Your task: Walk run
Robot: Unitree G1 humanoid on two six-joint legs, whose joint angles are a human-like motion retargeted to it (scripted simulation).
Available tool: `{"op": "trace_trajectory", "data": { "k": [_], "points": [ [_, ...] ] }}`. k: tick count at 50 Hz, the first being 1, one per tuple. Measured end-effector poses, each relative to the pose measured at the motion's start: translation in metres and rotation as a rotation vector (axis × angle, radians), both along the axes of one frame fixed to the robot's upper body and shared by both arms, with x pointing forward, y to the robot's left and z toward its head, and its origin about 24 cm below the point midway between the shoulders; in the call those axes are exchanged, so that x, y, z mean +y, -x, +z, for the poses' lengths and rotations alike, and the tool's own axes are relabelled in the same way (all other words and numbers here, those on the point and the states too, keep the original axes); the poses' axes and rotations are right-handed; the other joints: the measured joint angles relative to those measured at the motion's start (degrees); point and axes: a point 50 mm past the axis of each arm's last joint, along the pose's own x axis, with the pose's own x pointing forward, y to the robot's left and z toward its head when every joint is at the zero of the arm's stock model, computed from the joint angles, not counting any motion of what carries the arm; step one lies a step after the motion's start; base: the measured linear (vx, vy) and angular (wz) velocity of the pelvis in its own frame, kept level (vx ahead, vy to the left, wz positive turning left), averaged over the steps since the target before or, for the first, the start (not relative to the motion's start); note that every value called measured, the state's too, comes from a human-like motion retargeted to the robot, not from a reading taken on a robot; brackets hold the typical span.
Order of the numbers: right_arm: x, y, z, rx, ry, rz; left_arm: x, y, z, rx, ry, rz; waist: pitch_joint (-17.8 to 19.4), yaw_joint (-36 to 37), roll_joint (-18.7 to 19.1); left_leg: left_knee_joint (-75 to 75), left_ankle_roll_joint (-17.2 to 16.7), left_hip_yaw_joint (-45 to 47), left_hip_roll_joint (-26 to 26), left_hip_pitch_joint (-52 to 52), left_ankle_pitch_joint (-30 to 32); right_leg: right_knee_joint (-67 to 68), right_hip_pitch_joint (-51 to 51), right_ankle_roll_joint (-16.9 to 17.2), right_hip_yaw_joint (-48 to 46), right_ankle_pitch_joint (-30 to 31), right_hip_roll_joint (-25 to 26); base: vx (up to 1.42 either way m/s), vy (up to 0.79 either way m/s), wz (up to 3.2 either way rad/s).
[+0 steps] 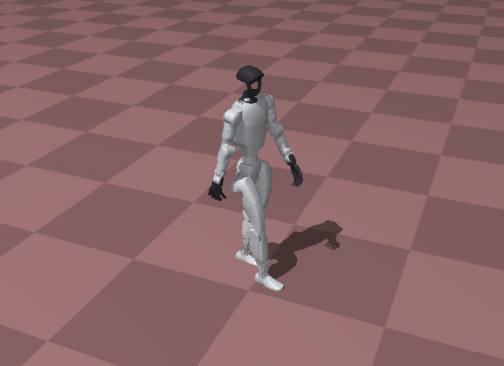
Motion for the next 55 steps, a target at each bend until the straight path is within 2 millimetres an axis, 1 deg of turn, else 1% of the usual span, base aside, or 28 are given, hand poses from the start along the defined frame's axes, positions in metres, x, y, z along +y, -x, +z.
{"op": "trace_trajectory", "data": {
  "k": [2, 3, 5, 6, 8, 10, 12, 13, 15, 17, 18, 20, 22, 23, 25, 27, 30, 32, 35, 38, 41, 43, 45, 47, 50, 53, 55],
  "points": [
    [0.0, -0.008, -0.001, -0.027, -0.003, 0.011, 0.0, 0.002, -0.001, 0.009, -0.009, -0.01, 0.7, -1.2, 0.2, 0.0, -0.2, -0.6, 0.0, 1.8, -1.0, -4.7, -1.4, 0.8, -2.5, 0.4, -0.8, 0.5, -0.08, 0.45],
    [-0.001, -0.012, -0.002, -0.04, 0.0, 0.018, 0.0, 0.005, -0.002, 0.021, -0.011, -0.01, 0.9, -1.6, 0.3, 0.1, -0.3, -0.7, 0.0, 2.6, -1.4, -6.7, -2.1, 2.2, -3.2, -0.2, -0.9, 0.59, -0.12, 0.42],
    [-0.002, -0.018, -0.003, -0.059, 0.012, 0.032, 0.001, 0.016, -0.007, 0.061, -0.01, -0.005, 1.2, -2.3, 0.8, 0.2, -0.6, -0.7, 0.5, 4.0, -2.3, -9.6, -3.2, 3.1, -3.9, -1.0, -0.4, 0.68, -0.18, 0.33],
    [-0.003, -0.02, -0.003, -0.063, 0.019, 0.039, 0.001, 0.025, -0.01, 0.092, -0.009, -0.001, 1.2, -2.6, 0.9, 0.4, -0.8, -0.6, 0.7, 4.7, -2.7, -10.1, -3.3, 2.9, -4.3, -1.2, -0.4, 0.69, -0.21, 0.29],
    [-0.005, -0.025, -0.002, -0.066, 0.028, 0.055, 0.003, 0.045, -0.016, 0.161, -0.008, 0.008, 1.1, -3.3, 0.9, 1.0, -1.3, -0.5, 0.9, 5.8, -3.4, -9.4, -3.1, 1.7, -5.4, -1.0, -0.6, 0.7, -0.24, 0.33],
    [-0.008, -0.028, -0.002, -0.061, 0.028, 0.073, 0.005, 0.07, -0.022, 0.239, -0.009, 0.013, 0.5, -4.0, 1.4, 2.0, -1.9, -0.9, 1.3, 6.5, -3.2, -7.6, -2.3, -2.0, -5.8, -0.8, -0.4, 0.67, -0.22, 0.49],
    [-0.012, -0.028, 0.0, -0.048, 0.033, 0.089, 0.008, 0.098, -0.027, 0.332, -0.013, 0.009, -0.1, -5.9, 2.1, 3.4, -3.0, -2.1, 2.0, 7.6, -1.5, -8.0, -0.7, -3.8, -6.7, 1.9, 0.1, 0.79, -0.27, 0.83],
    [-0.014, -0.029, 0.0, -0.044, 0.041, 0.097, 0.01, 0.114, -0.028, 0.381, -0.017, 0.011, -0.4, -6.6, 2.1, 4.2, -3.8, -2.5, 2.2, 8.2, 0.0, -8.3, 0.5, -3.5, -7.3, 3.6, 0.1, 0.95, -0.38, 0.66],
    [-0.016, -0.028, 0.001, -0.036, 0.059, 0.106, 0.013, 0.146, -0.03, 0.48, -0.028, 0.023, -1.6, -6.7, 2.7, 6.4, -6.5, -2.0, 3.5, 8.5, 4.9, -8.1, 2.2, -3.1, -6.8, 4.4, 0.4, 0.89, -0.38, 0.3],
    [-0.016, -0.028, 0.001, -0.029, 0.076, 0.082, 0.013, 0.177, -0.03, 0.573, -0.035, 0.034, -2.7, -5.5, 2.7, 11.0, -9.7, -2.0, 4.8, 7.5, 12.8, -8.0, 4.1, -2.7, -4.0, 2.6, 0.8, 0.67, -0.25, 0.22],
    [-0.016, -0.029, 0.001, -0.03, 0.081, 0.066, 0.013, 0.191, -0.029, 0.613, -0.035, 0.042, -2.9, -4.8, 2.2, 14.0, -11.3, -2.7, 4.7, 6.8, 17.1, -7.9, 5.5, -2.5, -3.8, 1.7, 0.2, 0.74, -0.32, 0.19],
    [-0.016, -0.038, 0.001, -0.056, 0.087, 0.054, 0.017, 0.213, -0.026, 0.671, -0.025, 0.073, -3.3, -3.2, -0.2, 21.2, -13.7, -2.4, 2.9, 4.7, 23.8, -8.0, 7.7, -2.5, -4.6, 0.6, -1.2, 0.77, -0.39, -0.14],
    [-0.015, -0.059, -0.001, -0.117, 0.099, 0.074, 0.022, 0.225, -0.024, 0.704, -0.007, 0.111, -3.3, -1.8, -2.6, 29.2, -13.6, 1.4, 1.9, 1.1, 27.0, -7.7, 9.0, -2.0, -2.2, -1.1, -2.1, 0.5, -0.3, -0.39],
    [-0.016, -0.071, -0.001, -0.153, 0.109, 0.088, 0.024, 0.229, -0.022, 0.72, 0.003, 0.121, -3.2, -1.8, -3.3, 33.2, -13.2, 2.1, 2.0, -1.0, 26.4, -7.5, 9.8, -1.5, -2.0, -1.9, -2.6, 0.5, -0.29, -0.07],
    [-0.019, -0.096, 0.0, -0.22, 0.14, 0.118, 0.025, 0.238, -0.021, 0.748, 0.019, 0.129, -2.9, -1.9, -4.2, 39.0, -12.5, 4.3, 3.4, -4.5, 21.2, -7.8, 11.4, -1.4, -1.7, -3.3, -2.6, 0.46, -0.24, -0.01],
    [-0.022, -0.123, 0.003, -0.293, 0.177, 0.161, 0.023, 0.244, -0.02, 0.759, 0.03, 0.138, -2.0, -1.1, -4.6, 40.8, -11.1, 6.3, 4.8, -7.5, 17.5, -8.2, 13.2, -1.5, -0.2, -4.3, -1.6, 0.39, -0.18, -0.54],
    [-0.022, -0.164, 0.009, -0.423, 0.227, 0.224, 0.02, 0.253, -0.018, 0.775, 0.046, 0.163, -1.0, -0.2, -4.6, 38.5, -11.0, 5.6, 3.9, -11.7, 11.6, -8.6, 15.4, -1.7, 2.2, -5.8, 0.2, 0.43, -0.18, -0.66],
    [-0.021, -0.191, 0.016, -0.523, 0.248, 0.251, 0.017, 0.259, -0.018, 0.793, 0.062, 0.166, -0.4, 0.8, -4.0, 33.0, -11.9, 5.6, 3.9, -13.6, 10.2, -8.6, 16.5, -1.8, 2.8, -6.7, 1.7, 0.41, -0.13, -0.79],
    [-0.017, -0.225, 0.028, -0.662, 0.267, 0.27, 0.011, 0.269, -0.016, 0.826, 0.087, 0.156, 0.4, 2.5, -2.9, 23.2, -11.2, 6.1, 4.2, -15.5, 10.8, -8.6, 18.3, -2.1, 3.6, -7.8, 4.1, 0.4, -0.09, -0.83],
    [-0.014, -0.252, 0.04, -0.77, 0.285, 0.272, 0.005, 0.275, -0.015, 0.852, 0.114, 0.133, 1.6, 3.8, -1.4, 14.1, -11.0, 4.8, 3.3, -17.1, 11.4, -8.8, 20.7, -2.7, 4.8, -9.0, 6.8, 0.44, -0.05, -0.71],
    [-0.011, -0.271, 0.05, -0.85, 0.299, 0.281, 0.0, 0.278, -0.015, 0.863, 0.141, 0.108, 2.7, 5.3, -0.4, 6.5, -11.1, 3.5, 1.5, -19.2, 11.7, -9.0, 23.1, -3.3, 5.9, -9.9, 8.5, 0.48, -0.04, -0.78],
    [-0.01, -0.279, 0.055, -0.888, 0.304, 0.289, -0.001, 0.278, -0.015, 0.862, 0.15, 0.096, 3.2, 6.5, -0.2, 1.8, -11.9, 3.7, 0.0, -20.6, 10.9, -8.8, 24.4, -3.9, 7.2, -10.3, 9.1, 0.52, -0.05, -0.73],
    [-0.009, -0.283, 0.058, -0.907, 0.305, 0.295, 0.0, 0.278, -0.015, 0.861, 0.145, 0.095, 3.4, 6.9, 0.1, -2.4, -14.4, 4.8, -1.6, -21.2, 9.1, -8.7, 25.6, -5.3, 7.2, -10.4, 10.1, 0.51, -0.06, -0.35],
    [-0.008, -0.282, 0.057, -0.904, 0.3, 0.3, 0.004, 0.277, -0.015, 0.86, 0.133, 0.108, 3.5, 6.7, 0.5, -4.4, -14.9, 9.2, -1.4, -21.5, 7.9, -8.2, 26.6, -7.3, 8.0, -10.2, 11.5, 0.51, -0.08, -0.1],
    [-0.007, -0.274, 0.051, -0.868, 0.283, 0.31, 0.009, 0.274, -0.015, 0.849, 0.113, 0.148, 3.4, 7.5, 0.6, -2.9, -12.7, 12.4, -0.5, -21.5, 7.1, -7.3, 27.8, -9.1, 8.5, -10.7, 13.0, 0.59, -0.1, -0.35],
    [-0.005, -0.252, 0.038, -0.775, 0.253, 0.316, 0.013, 0.268, -0.016, 0.824, 0.094, 0.208, 2.3, 8.9, -1.3, 0.2, -4.7, 15.9, 0.1, -20.9, 7.3, -5.6, 28.2, -8.8, 9.7, -10.5, 12.5, 0.54, -0.13, -0.54],
    [-0.003, -0.228, 0.026, -0.678, 0.231, 0.313, 0.017, 0.264, -0.017, 0.809, 0.082, 0.245, 1.4, 9.4, -2.4, -0.7, -1.6, 14.9, -0.8, -19.9, 10.8, -4.5, 28.8, -8.0, 9.3, -8.7, 12.2, 0.91, -0.1, -0.3]
  ]
}}
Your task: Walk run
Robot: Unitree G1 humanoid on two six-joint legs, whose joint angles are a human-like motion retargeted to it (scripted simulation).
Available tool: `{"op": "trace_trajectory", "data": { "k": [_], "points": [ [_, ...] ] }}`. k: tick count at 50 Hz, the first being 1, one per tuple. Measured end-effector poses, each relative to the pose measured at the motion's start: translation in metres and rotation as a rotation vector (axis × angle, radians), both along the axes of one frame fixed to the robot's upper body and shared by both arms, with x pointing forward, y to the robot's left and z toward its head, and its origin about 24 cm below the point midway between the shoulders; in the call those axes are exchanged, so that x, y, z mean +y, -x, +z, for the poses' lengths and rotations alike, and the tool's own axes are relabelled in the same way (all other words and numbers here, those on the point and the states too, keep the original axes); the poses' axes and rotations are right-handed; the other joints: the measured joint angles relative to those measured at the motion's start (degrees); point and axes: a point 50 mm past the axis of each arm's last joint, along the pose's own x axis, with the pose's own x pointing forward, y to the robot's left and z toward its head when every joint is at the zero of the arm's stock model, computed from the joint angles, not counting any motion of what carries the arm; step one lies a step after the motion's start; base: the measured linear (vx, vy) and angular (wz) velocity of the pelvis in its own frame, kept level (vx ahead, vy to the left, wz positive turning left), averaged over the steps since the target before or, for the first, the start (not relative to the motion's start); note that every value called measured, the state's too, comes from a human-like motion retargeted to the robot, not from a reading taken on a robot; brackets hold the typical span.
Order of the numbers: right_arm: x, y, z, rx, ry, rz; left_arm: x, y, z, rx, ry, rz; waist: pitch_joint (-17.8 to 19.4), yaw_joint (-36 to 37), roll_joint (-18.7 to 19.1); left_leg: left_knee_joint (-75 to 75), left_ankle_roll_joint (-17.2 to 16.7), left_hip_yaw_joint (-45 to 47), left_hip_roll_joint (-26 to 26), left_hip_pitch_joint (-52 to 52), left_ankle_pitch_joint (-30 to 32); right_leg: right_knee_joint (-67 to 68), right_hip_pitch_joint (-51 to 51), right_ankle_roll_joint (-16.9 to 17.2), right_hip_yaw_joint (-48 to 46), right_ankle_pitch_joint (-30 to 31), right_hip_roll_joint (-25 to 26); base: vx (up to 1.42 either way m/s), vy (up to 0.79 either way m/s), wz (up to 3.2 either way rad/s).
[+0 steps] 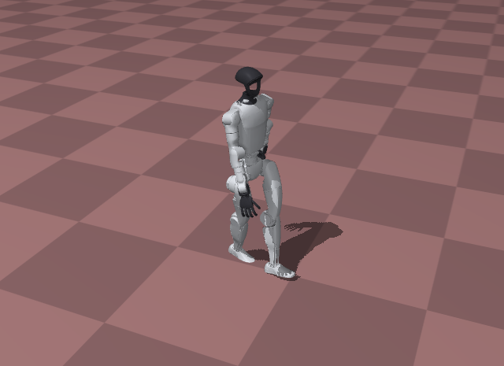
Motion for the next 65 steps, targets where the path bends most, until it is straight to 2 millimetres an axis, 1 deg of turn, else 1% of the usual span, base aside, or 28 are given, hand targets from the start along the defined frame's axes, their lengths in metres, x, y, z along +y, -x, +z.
{"op": "trace_trajectory", "data": {
  "k": [3, 5, 8, 9, 10, 12, 13, 15, 17, 19, 23, 27, 30, 32, 35, 37, 39, 42, 45, 47, 48, 50, 52, 54, 56, 59, 62, 65],
  "points": [
    [0.002, 0.052, -0.018, 0.199, -0.012, -0.02, 0.007, -0.008, 0.0, -0.014, -0.044, 0.044, -2.6, 0.0, -1.6, -0.9, 0.9, 1.1, 0.4, 1.6, 3.7, 3.0, 0.0, 4.3, -3.0, 6.9, -1.5, 0.84, -0.12, -0.17],
    [0.003, 0.091, -0.026, 0.348, -0.016, -0.04, 0.009, -0.02, -0.003, -0.043, -0.075, 0.075, -3.8, -0.5, -2.6, -0.1, 1.9, 1.2, 0.3, 2.4, 1.8, 6.6, -0.6, 10.4, -4.3, 14.2, -2.9, 0.73, -0.1, -0.05],
    [0.003, 0.14, -0.029, 0.528, -0.046, -0.067, 0.009, -0.058, -0.009, -0.148, -0.116, 0.103, -3.8, -1.8, -1.2, 1.4, 1.7, -1.5, 3.2, 3.7, -0.7, 14.4, -3.4, 20.4, -4.9, 24.7, -0.2, 0.6, -0.22, 0.22],
    [0.002, 0.152, -0.029, 0.574, -0.065, -0.076, 0.009, -0.076, -0.011, -0.2, -0.127, 0.105, -3.7, -1.8, -0.5, 2.2, 1.0, -2.1, 4.9, 3.7, -1.6, 17.7, -5.3, 21.4, -5.8, 27.3, 1.5, 0.48, -0.5, 0.06],
    [0.001, 0.163, -0.029, 0.618, -0.085, -0.084, 0.009, -0.096, -0.012, -0.256, -0.137, 0.105, -3.6, -1.5, 0.0, 3.2, 0.2, -2.7, 6.9, 3.6, -2.5, 21.2, -7.5, 21.4, -7.2, 29.6, 3.0, 0.5, -0.31, 0.02],
    [-0.001, 0.188, -0.027, 0.703, -0.113, -0.112, 0.0, -0.131, -0.013, -0.363, -0.121, 0.09, -3.3, -1.6, 1.8, 4.1, 0.9, -3.9, 7.7, 5.2, -4.4, 27.0, -10.6, 21.4, -4.8, 28.1, 3.6, 0.58, 0.09, 0.32],
    [-0.001, 0.199, -0.026, 0.734, -0.122, -0.13, -0.006, -0.147, -0.013, -0.418, -0.103, 0.075, -2.9, -2.2, 2.7, 4.1, 1.5, -4.9, 7.3, 6.4, -5.1, 29.3, -11.9, 21.4, -2.9, 24.8, 4.0, 0.59, 0.28, 0.73],
    [-0.004, 0.219, -0.024, 0.765, -0.134, -0.171, -0.02, -0.181, -0.01, -0.53, -0.057, 0.03, -2.3, -3.6, 3.8, 3.5, 2.8, -6.7, 5.6, 8.9, -6.0, 32.1, -14.8, 21.3, -2.6, 18.7, 0.2, 0.53, 0.28, 0.89],
    [-0.002, 0.235, -0.023, 0.766, -0.154, -0.214, -0.029, -0.21, -0.004, -0.636, -0.025, -0.033, -1.9, -5.0, 4.8, 2.8, 2.9, -8.8, 5.6, 10.8, -6.6, 31.4, -17.7, 15.1, -6.6, 12.7, -4.2, 0.45, 0.05, 0.89],
    [0.0, 0.246, -0.022, 0.761, -0.174, -0.251, -0.035, -0.236, 0.004, -0.731, -0.011, -0.102, -1.5, -6.8, 5.1, 2.4, 3.0, -10.7, 4.9, 12.4, -7.3, 27.6, -20.1, 11.6, -9.2, 9.0, -7.9, 0.47, -0.07, 0.9],
    [0.008, 0.259, -0.021, 0.774, -0.216, -0.3, -0.038, -0.275, 0.02, -0.876, -0.024, -0.224, -0.4, -10.5, 3.6, 1.4, 3.5, -14.0, 1.7, 16.2, -8.7, 15.7, -24.0, 10.9, -9.3, 7.7, -12.3, 0.55, -0.14, 0.85],
    [0.012, 0.258, -0.021, 0.786, -0.244, -0.295, -0.038, -0.29, 0.029, -0.943, -0.05, -0.29, 1.4, -13.2, 2.4, 0.6, 3.3, -15.8, -0.2, 20.9, -10.5, 4.3, -27.2, 10.2, -6.4, 8.2, -13.0, 0.48, -0.13, 0.6],
    [0.012, 0.25, -0.023, 0.759, -0.239, -0.26, -0.038, -0.284, 0.026, -0.927, -0.046, -0.281, 2.5, -13.7, 2.4, 0.6, 2.9, -15.7, -0.4, 24.2, -12.2, -3.5, -29.0, 12.4, -5.6, 8.8, -12.7, 0.52, -0.15, 0.21],
    [0.011, 0.243, -0.025, 0.736, -0.224, -0.233, -0.039, -0.272, 0.02, -0.886, -0.019, -0.247, 2.9, -13.6, 2.8, 0.9, 2.6, -15.2, 0.1, 25.8, -13.3, -5.8, -29.4, 12.5, -7.0, 8.1, -12.5, 0.53, -0.17, 0.07],
    [0.007, 0.232, -0.027, 0.704, -0.19, -0.203, -0.038, -0.246, 0.008, -0.792, 0.026, -0.172, 2.4, -14.3, 3.3, 1.8, 2.0, -15.2, 0.2, 27.3, -14.7, -3.3, -29.0, 7.4, -9.0, 9.8, -12.6, 0.59, -0.21, 0.31],
    [0.005, 0.225, -0.027, 0.68, -0.173, -0.203, -0.035, -0.222, 0.0, -0.7, 0.046, -0.134, 1.9, -16.4, 3.9, 3.1, 1.4, -16.3, 0.6, 28.2, -15.0, -2.7, -28.0, 5.9, -9.6, 11.3, -12.5, 0.61, -0.22, 0.92],
    [0.003, 0.221, -0.028, 0.66, -0.16, -0.216, -0.03, -0.193, -0.008, -0.588, 0.052, -0.116, 1.2, -18.3, 4.4, 4.6, 0.4, -17.1, 1.2, 29.1, -13.7, -2.9, -25.9, 6.3, -11.5, 13.6, -13.1, 0.75, -0.35, 0.86],
    [0.001, 0.213, -0.029, 0.632, -0.147, -0.255, -0.019, -0.148, -0.014, -0.403, 0.028, -0.132, -0.1, -18.6, 5.3, 8.1, -3.5, -16.9, 3.3, 28.9, -7.2, -2.7, -23.3, 6.8, -11.9, 13.4, -12.9, 0.61, -0.29, 0.4],
    [0.0, 0.197, -0.03, 0.595, -0.139, -0.288, -0.008, -0.108, -0.015, -0.247, -0.004, -0.18, -0.6, -18.5, 4.6, 14.6, -8.7, -17.3, 4.3, 27.6, 4.6, -3.5, -20.1, 5.5, -13.1, 11.8, -13.1, 0.7, -0.34, 0.25],
    [0.0, 0.179, -0.031, 0.545, -0.131, -0.279, 0.0, -0.09, -0.013, -0.191, 0.0, -0.212, -0.5, -20.0, 3.3, 22.8, -11.3, -18.1, 3.8, 24.6, 10.2, -3.5, -18.6, 4.4, -14.3, 10.7, -14.0, 0.58, -0.32, 1.51],
    [-0.002, 0.17, -0.031, 0.518, -0.119, -0.273, 0.003, -0.083, -0.012, -0.171, 0.008, -0.233, 0.5, -26.4, 4.0, 30.4, -12.6, -24.1, 4.3, 21.5, 11.3, -3.7, -17.4, 3.8, -21.0, 11.0, -15.2, 0.52, -0.32, 2.74],
    [-0.007, 0.149, -0.03, 0.469, -0.077, -0.226, 0.007, -0.068, -0.01, -0.133, 0.019, -0.254, -0.5, -24.4, 2.7, 38.1, -12.9, -21.0, 3.5, 17.5, 14.8, -4.3, -15.0, 4.1, -19.1, 8.7, -15.7, 0.45, -0.32, -0.22],
    [-0.013, 0.125, -0.027, 0.428, -0.043, -0.17, 0.007, -0.057, -0.009, -0.103, 0.015, -0.256, -1.6, -15.8, 0.6, 41.0, -11.7, -11.5, 4.8, 14.9, 11.9, -3.0, -15.1, 4.2, -10.9, 6.1, -14.9, 0.38, -0.23, -2.18],
    [-0.018, 0.104, -0.023, 0.387, -0.017, -0.137, 0.004, -0.048, -0.009, -0.08, 0.017, -0.232, -1.0, -18.2, 0.7, 45.2, -9.4, -13.2, 5.8, 10.6, 7.4, -3.8, -13.3, 3.0, -14.5, 5.4, -14.4, 0.42, -0.17, 0.52],
    [-0.021, 0.085, -0.02, 0.327, 0.012, -0.114, -0.002, -0.038, -0.008, -0.066, 0.031, -0.172, -1.0, -16.5, 0.5, 44.6, -7.8, -12.0, 6.1, 7.4, 3.7, -3.7, -12.3, 2.7, -13.4, 4.3, -13.7, 0.43, -0.16, -0.38],
    [-0.023, 0.058, -0.014, 0.199, 0.039, -0.117, -0.008, -0.026, -0.007, -0.051, 0.058, -0.084, -0.8, -13.7, 0.3, 39.0, -8.0, -11.8, 5.8, 3.0, -0.8, -3.5, -11.2, 1.6, -12.0, 2.7, -11.9, 0.45, -0.17, -0.51],
    [-0.022, 0.039, -0.009, 0.096, 0.029, -0.14, -0.012, -0.017, -0.005, -0.03, 0.076, -0.036, -0.2, -11.3, 0.4, 30.4, -8.2, -9.7, 7.3, -0.5, -2.8, -3.6, -9.7, 0.6, -11.3, 1.0, -9.7, 0.36, -0.15, -0.33],
    [-0.021, 0.03, -0.007, 0.052, 0.002, -0.157, -0.015, -0.01, -0.005, -0.014, 0.077, -0.027, 0.8, -9.7, 1.2, 20.0, -8.0, -6.6, 8.6, -2.1, -1.9, -4.0, -7.5, 0.1, -11.4, -0.7, -7.1, 0.46, -0.11, -0.15]
  ]
}}
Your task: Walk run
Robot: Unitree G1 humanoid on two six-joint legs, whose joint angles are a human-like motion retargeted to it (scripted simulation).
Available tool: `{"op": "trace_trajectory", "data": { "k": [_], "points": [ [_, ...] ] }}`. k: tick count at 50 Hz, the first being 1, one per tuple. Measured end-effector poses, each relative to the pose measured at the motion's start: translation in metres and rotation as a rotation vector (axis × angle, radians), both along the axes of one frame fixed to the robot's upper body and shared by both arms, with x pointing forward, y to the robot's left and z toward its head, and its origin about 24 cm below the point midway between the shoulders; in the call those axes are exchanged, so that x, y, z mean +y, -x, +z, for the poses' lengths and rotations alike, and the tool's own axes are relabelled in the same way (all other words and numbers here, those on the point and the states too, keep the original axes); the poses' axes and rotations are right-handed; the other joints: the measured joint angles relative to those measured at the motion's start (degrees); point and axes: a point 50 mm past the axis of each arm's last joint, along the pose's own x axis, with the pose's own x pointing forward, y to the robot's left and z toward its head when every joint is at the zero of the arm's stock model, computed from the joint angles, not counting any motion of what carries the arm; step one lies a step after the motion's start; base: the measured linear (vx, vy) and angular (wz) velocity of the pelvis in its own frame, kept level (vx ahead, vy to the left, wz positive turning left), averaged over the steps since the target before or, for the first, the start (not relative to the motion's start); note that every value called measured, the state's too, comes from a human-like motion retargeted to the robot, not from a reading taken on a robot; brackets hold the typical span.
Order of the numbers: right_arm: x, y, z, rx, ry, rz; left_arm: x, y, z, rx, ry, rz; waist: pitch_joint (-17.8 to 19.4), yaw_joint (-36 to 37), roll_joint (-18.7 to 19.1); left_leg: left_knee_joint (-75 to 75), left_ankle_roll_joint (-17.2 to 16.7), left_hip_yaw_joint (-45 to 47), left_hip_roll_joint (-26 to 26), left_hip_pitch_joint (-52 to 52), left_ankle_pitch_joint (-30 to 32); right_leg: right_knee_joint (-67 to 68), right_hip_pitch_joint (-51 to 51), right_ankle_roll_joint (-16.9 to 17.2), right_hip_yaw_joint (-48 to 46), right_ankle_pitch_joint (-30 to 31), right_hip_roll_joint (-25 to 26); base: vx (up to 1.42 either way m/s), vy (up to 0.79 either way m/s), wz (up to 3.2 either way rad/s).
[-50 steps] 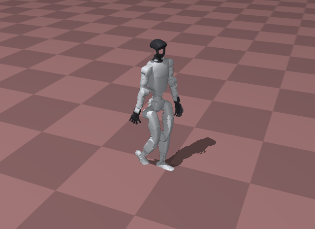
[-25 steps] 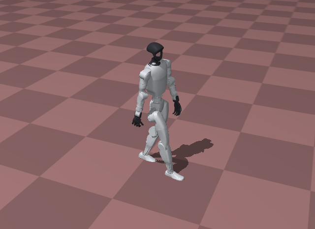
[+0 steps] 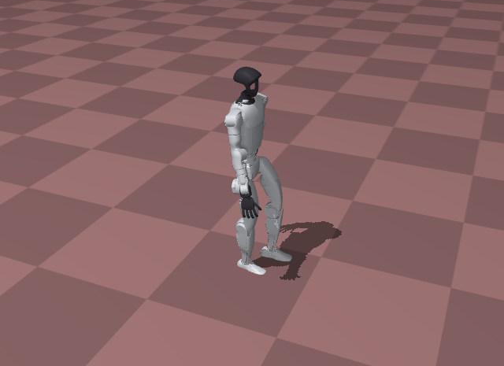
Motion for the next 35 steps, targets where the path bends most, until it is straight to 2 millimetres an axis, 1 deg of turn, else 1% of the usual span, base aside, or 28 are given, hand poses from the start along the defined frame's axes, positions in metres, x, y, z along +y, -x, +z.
{"op": "trace_trajectory", "data": {
  "k": [3, 6, 8, 10, 12, 13, 15, 16, 17, 19, 20, 22, 23, 25, 27, 30, 32, 35],
  "points": [
    [0.003, 0.002, -0.001, 0.002, -0.017, 0.001, -0.003, 0.004, 0.0, -0.004, 0.002, -0.003, 0.7, 1.6, 0.2, -9.3, 0.0, 0.2, -1.2, -1.6, 1.2, -0.1, 2.1, -0.3, 0.8, -1.6, 2.0, 0.49, -0.11, -0.3],
    [0.007, 0.015, -0.006, 0.059, -0.032, 0.017, -0.004, 0.009, 0.002, 0.002, 0.002, -0.005, 0.8, 3.0, -0.8, -18.0, -1.8, -4.4, -4.5, -2.5, 1.0, 0.1, 4.0, -0.1, 2.0, -3.2, 2.4, 0.57, -0.12, -0.35],
    [0.01, 0.029, -0.011, 0.118, -0.047, 0.038, -0.003, 0.013, 0.003, 0.015, 0.001, -0.003, 0.6, 3.4, -1.7, -22.3, -1.6, -6.9, -6.1, -2.0, 1.3, 0.5, 5.2, 0.1, 2.4, -4.3, 2.3, 0.61, -0.09, -0.23],
    [0.013, 0.046, -0.015, 0.186, -0.064, 0.066, -0.001, 0.014, 0.004, 0.025, -0.001, 0.0, 0.4, 4.3, -2.6, -22.7, 1.0, -7.0, -6.6, -1.5, 4.0, 1.1, 6.3, 0.6, 3.3, -5.1, 2.2, 0.69, -0.06, -0.39],
    [0.016, 0.066, -0.02, 0.262, -0.075, 0.094, 0.001, 0.013, 0.003, 0.027, -0.01, 0.005, 0.2, 5.5, -2.7, -20.9, 2.4, -6.9, -6.2, -0.8, 6.9, 2.3, 7.0, 1.2, 4.5, -5.4, 2.7, 0.64, -0.03, -0.58],
    [0.017, 0.077, -0.021, 0.303, -0.077, 0.105, 0.001, 0.011, 0.003, 0.024, -0.017, 0.011, 0.1, 6.2, -2.8, -20.7, 2.6, -5.2, -5.8, -0.3, 8.6, 3.0, 7.4, 1.5, 5.2, -5.0, 2.8, 0.7, -0.01, -0.73],
    [0.02, 0.102, -0.024, 0.385, -0.079, 0.12, 0.003, 0.009, 0.003, 0.014, -0.037, 0.028, -0.3, 7.5, -3.2, -20.6, 3.1, -5.7, -5.7, 1.2, 10.9, 4.7, 8.0, 2.7, 6.5, -2.5, 2.8, 0.88, 0.02, -0.7],
    [0.021, 0.116, -0.025, 0.428, -0.081, 0.118, 0.004, 0.007, 0.002, 0.008, -0.05, 0.04, -0.9, 7.1, -3.7, -20.4, 3.9, -5.6, -5.8, 1.9, 9.7, 5.9, 8.0, 3.9, 6.4, -0.1, 2.1, 0.86, 0.02, -0.36],
    [0.023, 0.13, -0.026, 0.47, -0.085, 0.115, 0.005, 0.005, 0.002, 0.001, -0.064, 0.051, -1.5, 6.8, -4.1, -20.0, 4.4, -5.5, -5.9, 2.5, 8.5, 7.4, 7.9, 5.2, 6.3, 2.7, 1.5, 0.76, 0.0, -0.14],
    [0.027, 0.155, -0.025, 0.545, -0.107, 0.097, 0.01, -0.005, 0.0, -0.022, -0.097, 0.073, -2.1, 6.0, -4.3, -19.2, 5.1, -5.6, -5.6, 3.7, 6.2, 11.5, 7.2, 8.6, 6.5, 11.0, 0.7, 0.75, 0.0, -0.16],
    [0.029, 0.167, -0.025, 0.576, -0.123, 0.084, 0.013, -0.011, -0.001, -0.039, -0.115, 0.08, -2.3, 5.6, -3.9, -19.0, 5.7, -5.8, -5.3, 4.4, 5.3, 14.0, 6.7, 10.5, 6.7, 15.7, 0.6, 0.69, 0.0, -0.11],
    [0.029, 0.187, -0.022, 0.617, -0.166, 0.047, 0.017, -0.03, -0.004, -0.099, -0.152, 0.079, -2.3, 5.2, -2.0, -19.1, 6.7, -6.7, -3.6, 6.3, 3.5, 21.2, 4.2, 12.4, 6.6, 22.9, 1.7, 0.6, 0.02, -0.19],
    [0.028, 0.194, -0.021, 0.633, -0.186, 0.029, 0.018, -0.042, -0.005, -0.137, -0.17, 0.077, -2.5, 5.4, -0.9, -18.8, 6.9, -6.7, -2.4, 7.0, 2.3, 25.9, 2.1, 12.7, 6.3, 25.0, 2.3, 0.57, 0.03, -0.5],
    [0.025, 0.203, -0.018, 0.667, -0.204, -0.005, 0.02, -0.068, -0.008, -0.217, -0.198, 0.069, -2.7, 6.4, 0.7, -17.9, 7.1, -5.7, -0.4, 8.1, -0.2, 34.6, -2.3, 12.6, 6.5, 27.2, 2.5, 0.54, 0.05, -0.72],
    [0.022, 0.207, -0.017, 0.688, -0.2, -0.046, 0.023, -0.1, -0.008, -0.3, -0.206, 0.044, -2.3, 6.1, 2.2, -17.2, 7.6, -5.5, 0.5, 9.2, -1.8, 40.7, -6.3, 11.5, 5.3, 20.0, 1.9, 0.41, 0.05, -0.36],
    [0.022, 0.206, -0.017, 0.666, -0.202, -0.118, 0.025, -0.146, -0.005, -0.43, -0.212, -0.016, -1.7, 4.9, 3.6, -17.2, 8.1, -6.0, 0.8, 11.5, -3.4, 45.0, -11.8, 8.8, 2.8, 11.8, -0.1, 0.41, 0.03, 0.13],
    [0.022, 0.203, -0.019, 0.63, -0.211, -0.154, 0.026, -0.175, 0.0, -0.531, -0.223, -0.052, -1.4, 3.1, 4.1, -17.1, 8.4, -7.3, 0.1, 12.7, -4.2, 44.2, -15.0, 8.0, 0.8, 8.1, -1.5, 0.54, 0.01, 0.5],
    [0.022, 0.195, -0.02, 0.588, -0.21, -0.179, 0.028, -0.212, 0.011, -0.672, -0.234, -0.092, -1.0, 1.1, 4.0, -17.3, 9.1, -7.8, -1.5, 14.6, -5.4, 40.0, -19.5, 8.0, 0.7, 4.9, -2.7, 0.47, -0.01, 0.29]
  ]
}}
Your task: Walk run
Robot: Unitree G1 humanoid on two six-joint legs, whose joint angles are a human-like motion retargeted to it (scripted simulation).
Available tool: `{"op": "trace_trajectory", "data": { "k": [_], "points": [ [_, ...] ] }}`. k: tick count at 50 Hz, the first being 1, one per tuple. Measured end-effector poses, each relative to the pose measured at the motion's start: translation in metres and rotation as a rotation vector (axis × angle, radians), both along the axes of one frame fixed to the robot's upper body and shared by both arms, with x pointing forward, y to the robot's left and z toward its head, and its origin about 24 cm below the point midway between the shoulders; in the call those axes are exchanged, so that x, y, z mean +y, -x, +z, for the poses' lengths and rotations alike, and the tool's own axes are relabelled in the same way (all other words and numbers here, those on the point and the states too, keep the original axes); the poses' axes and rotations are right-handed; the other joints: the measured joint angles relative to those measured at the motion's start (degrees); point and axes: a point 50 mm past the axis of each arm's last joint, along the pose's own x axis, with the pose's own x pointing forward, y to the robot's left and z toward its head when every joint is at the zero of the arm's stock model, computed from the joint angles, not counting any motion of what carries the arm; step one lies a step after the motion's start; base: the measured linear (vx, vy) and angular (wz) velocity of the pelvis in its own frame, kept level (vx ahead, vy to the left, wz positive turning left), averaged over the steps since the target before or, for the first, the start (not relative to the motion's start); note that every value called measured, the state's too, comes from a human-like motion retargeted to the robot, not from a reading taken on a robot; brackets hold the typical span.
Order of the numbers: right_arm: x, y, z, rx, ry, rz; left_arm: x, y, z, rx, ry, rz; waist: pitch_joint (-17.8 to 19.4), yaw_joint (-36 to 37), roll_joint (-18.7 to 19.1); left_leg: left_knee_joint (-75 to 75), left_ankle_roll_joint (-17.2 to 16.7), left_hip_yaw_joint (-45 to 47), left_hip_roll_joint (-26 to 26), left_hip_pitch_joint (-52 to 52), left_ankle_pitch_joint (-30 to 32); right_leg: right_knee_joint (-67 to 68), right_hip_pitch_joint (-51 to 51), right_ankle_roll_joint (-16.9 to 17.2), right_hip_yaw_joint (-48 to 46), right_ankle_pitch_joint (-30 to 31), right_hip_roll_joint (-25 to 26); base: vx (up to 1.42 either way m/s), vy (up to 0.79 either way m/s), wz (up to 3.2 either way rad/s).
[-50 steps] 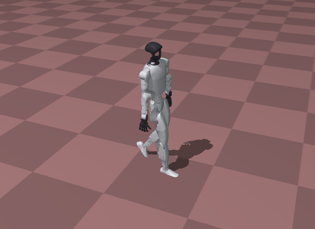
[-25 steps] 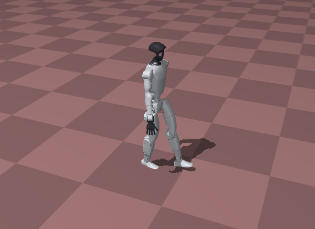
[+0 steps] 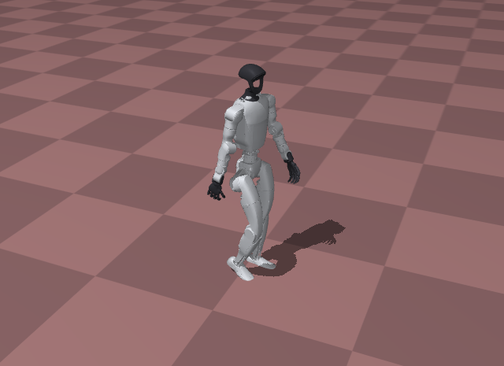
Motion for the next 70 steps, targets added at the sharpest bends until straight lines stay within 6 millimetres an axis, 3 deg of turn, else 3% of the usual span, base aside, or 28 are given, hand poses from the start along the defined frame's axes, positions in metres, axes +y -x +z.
{"op": "trace_trajectory", "data": {
  "k": [6, 9, 12, 15, 17, 20, 22, 25, 27, 30, 34, 36, 40, 44, 50, 53, 56, 58, 61, 64, 67, 70],
  "points": [
    [0.003, -0.013, -0.003, -0.05, 0.003, 0.009, 0.002, -0.038, 0.016, -0.117, -0.015, -0.092, 1.5, -3.7, -1.3, -1.4, 1.1, -2.0, -4.2, 5.7, -2.2, -16.6, -4.2, 1.0, 3.8, 2.6, -1.6, 0.44, -0.05, 0.45],
    [0.005, -0.013, -0.004, -0.069, -0.007, 0.015, -0.001, -0.037, 0.014, -0.104, -0.018, -0.11, 2.2, -6.3, -1.7, -1.5, 1.5, -4.0, -5.6, 8.5, -3.4, -26.0, -4.5, -0.3, 6.2, 6.8, -3.1, 0.49, -0.11, 0.96],
    [0.005, -0.007, -0.003, -0.057, -0.013, 0.018, -0.005, -0.024, 0.008, -0.063, -0.01, -0.119, 3.1, -8.3, -1.4, -1.2, 1.8, -6.2, -6.0, 11.4, -4.9, -34.8, -3.5, -1.4, 9.8, 7.6, -3.4, 0.54, -0.17, 0.92],
    [0.004, 0.003, -0.001, -0.024, -0.022, 0.016, -0.007, 0.001, -0.001, 0.012, -0.007, -0.146, 3.7, -9.2, -1.0, -0.2, 1.8, -7.8, -5.7, 13.9, -6.8, -39.6, -1.1, 0.2, 13.4, 7.3, -3.2, 0.61, -0.26, 0.69],
    [0.003, 0.013, 0.001, 0.003, -0.024, 0.017, -0.008, 0.027, -0.009, 0.1, -0.01, -0.168, 3.4, -9.5, -1.4, 0.5, 1.8, -8.4, -6.3, 15.5, -7.8, -39.3, 1.2, 1.7, 12.2, 8.7, -3.9, 0.56, -0.28, 0.53],
    [0.001, 0.019, 0.004, 0.042, -0.028, 0.017, -0.006, 0.072, -0.017, 0.258, -0.019, -0.209, 2.7, -10.0, -2.1, 3.2, 1.7, -9.2, -6.8, 16.9, -8.1, -40.0, 3.4, 1.3, 9.1, 14.0, -4.4, 0.67, -0.41, 0.52],
    [0.0, 0.023, 0.005, 0.06, -0.023, 0.01, -0.005, 0.106, -0.019, 0.384, -0.012, -0.214, 1.8, -8.0, -1.5, 5.3, 0.2, -8.2, -5.8, 16.8, -4.9, -39.7, 4.6, 0.4, 9.6, 12.3, -3.5, 0.69, -0.43, 0.0],
    [-0.005, 0.019, 0.005, 0.06, 0.004, -0.007, -0.01, 0.158, -0.018, 0.573, 0.03, -0.177, 1.5, -8.0, -1.2, 12.3, -3.3, -8.3, -4.5, 14.9, 5.1, -39.7, 7.7, 0.9, 8.2, 9.5, -4.3, 0.6, -0.29, 0.42],
    [-0.01, 0.002, 0.003, 0.011, 0.038, -0.003, -0.013, 0.179, -0.016, 0.636, 0.093, -0.125, 1.6, -7.9, -1.9, 19.7, -5.7, -7.4, -5.0, 11.7, 12.0, -40.1, 9.2, 0.3, 8.1, 8.2, -4.9, 0.45, -0.22, 0.27],
    [-0.016, -0.028, 0.0, -0.098, 0.086, -0.002, -0.015, 0.201, -0.012, 0.661, 0.167, -0.075, 1.0, -7.7, -3.4, 33.1, -7.4, -3.4, -5.1, 4.5, 17.6, -39.7, 10.4, -0.5, 7.3, 5.9, -5.9, 0.44, -0.26, 0.39],
    [-0.026, -0.072, 0.001, -0.211, 0.144, -0.01, -0.018, 0.214, -0.01, 0.662, 0.138, -0.012, 0.8, -6.8, -4.3, 42.5, -5.2, 6.1, 1.4, -2.9, 11.3, -39.8, 12.2, -1.4, 4.7, 3.7, -6.0, 0.29, -0.18, 0.54],
    [-0.034, -0.094, 0.004, -0.264, 0.185, -0.006, -0.024, 0.216, -0.011, 0.658, 0.148, 0.029, 1.2, -6.0, -4.2, 41.9, -4.6, 7.2, 1.8, -5.8, 8.2, -40.0, 13.4, -2.0, 3.8, 2.9, -5.3, 0.29, -0.09, 0.27],
    [-0.048, -0.128, 0.012, -0.373, 0.255, -0.001, -0.034, 0.217, -0.012, 0.646, 0.212, 0.064, 1.4, -3.4, -3.7, 33.4, -7.4, 7.0, 0.3, -10.4, 3.5, -40.1, 15.2, -3.3, 2.0, 0.7, -3.7, 0.36, -0.06, 0.29],
    [-0.058, -0.143, 0.018, -0.428, 0.281, -0.002, -0.034, 0.212, -0.013, 0.641, 0.199, 0.035, 1.3, -1.2, -3.1, 20.6, -6.4, 14.2, 2.3, -13.2, 3.4, -40.5, 17.5, -4.1, -1.9, -1.9, -1.7, 0.38, -0.06, 0.72],
    [-0.064, -0.146, 0.021, -0.419, 0.295, 0.037, -0.038, 0.201, -0.016, 0.592, 0.19, 0.032, 2.1, -0.1, -2.4, 7.2, -7.3, 30.1, 2.4, -14.3, 2.1, -41.3, 21.8, -4.6, -8.2, -5.3, 1.0, 0.42, 0.0, 0.8],
    [-0.061, -0.138, 0.018, -0.383, 0.27, 0.073, -0.039, 0.201, -0.016, 0.595, 0.191, 0.046, 1.8, -0.2, -2.4, 5.1, -5.3, 35.1, 2.1, -13.5, 2.8, -40.8, 23.8, -3.9, -10.9, -7.2, 1.5, 0.45, 0.01, 0.71],
    [-0.053, -0.124, 0.013, -0.333, 0.237, 0.127, -0.038, 0.204, -0.015, 0.603, 0.186, 0.059, 0.8, 1.1, -3.3, 4.9, 0.6, 34.8, 1.2, -12.3, 6.4, -39.4, 25.6, -2.8, -11.8, -8.6, 1.1, 0.58, 0.04, 0.29],
    [-0.046, -0.11, 0.009, -0.291, 0.22, 0.167, -0.037, 0.207, -0.015, 0.612, 0.172, 0.069, -0.6, 1.7, -4.0, 3.5, 3.9, 33.4, -1.1, -11.3, 5.2, -37.9, 26.2, -1.5, -12.6, -8.1, 0.6, 0.7, 0.1, 0.26],
    [-0.034, -0.086, 0.003, -0.21, 0.205, 0.214, -0.032, 0.203, -0.015, 0.618, 0.14, 0.104, -2.3, 2.4, -4.3, 3.0, 4.3, 31.0, -2.2, -10.0, 3.3, -33.1, 26.2, 2.3, -13.9, -3.1, -1.5, 0.58, 0.14, 0.34],
    [-0.027, -0.063, 0.001, -0.149, 0.165, 0.226, -0.028, 0.181, -0.018, 0.554, 0.092, 0.16, -2.6, 2.9, -2.2, 2.3, 5.1, 27.8, -2.4, -7.8, 2.1, -25.3, 25.6, 6.0, -15.2, 6.1, -2.8, 0.49, 0.21, 0.84],
    [-0.024, -0.043, 0.001, -0.094, 0.114, 0.229, -0.028, 0.145, -0.023, 0.424, 0.069, 0.209, -2.9, 3.4, 0.2, 1.8, 5.8, 22.3, -2.6, -6.0, 1.2, -15.5, 22.6, 6.5, -11.1, 13.0, -1.5, 0.42, 0.22, 1.28],
    [-0.017, -0.026, 0.0, -0.057, 0.109, 0.216, -0.03, 0.104, -0.024, 0.277, 0.074, 0.212, -3.2, 3.5, 2.2, 2.3, 5.9, 16.9, -2.7, -5.2, 0.9, -7.0, 18.7, 6.8, -5.7, 11.9, 0.7, 0.34, 0.18, 1.63]
  ]
}}
